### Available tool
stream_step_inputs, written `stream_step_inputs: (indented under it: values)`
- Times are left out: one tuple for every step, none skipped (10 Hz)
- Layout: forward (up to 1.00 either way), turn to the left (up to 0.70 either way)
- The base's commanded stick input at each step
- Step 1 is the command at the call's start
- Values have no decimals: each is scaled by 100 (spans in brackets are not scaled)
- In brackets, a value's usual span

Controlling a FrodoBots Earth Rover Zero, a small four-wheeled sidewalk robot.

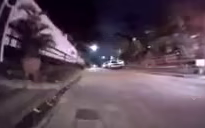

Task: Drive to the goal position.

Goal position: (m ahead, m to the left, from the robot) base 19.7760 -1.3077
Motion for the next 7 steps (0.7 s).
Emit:
stream_step_inputs:
  values:
    - [70, 0]
    - [70, 0]
    - [70, 0]
    - [70, 0]
    - [70, 0]
    - [70, 0]
    - [70, 0]
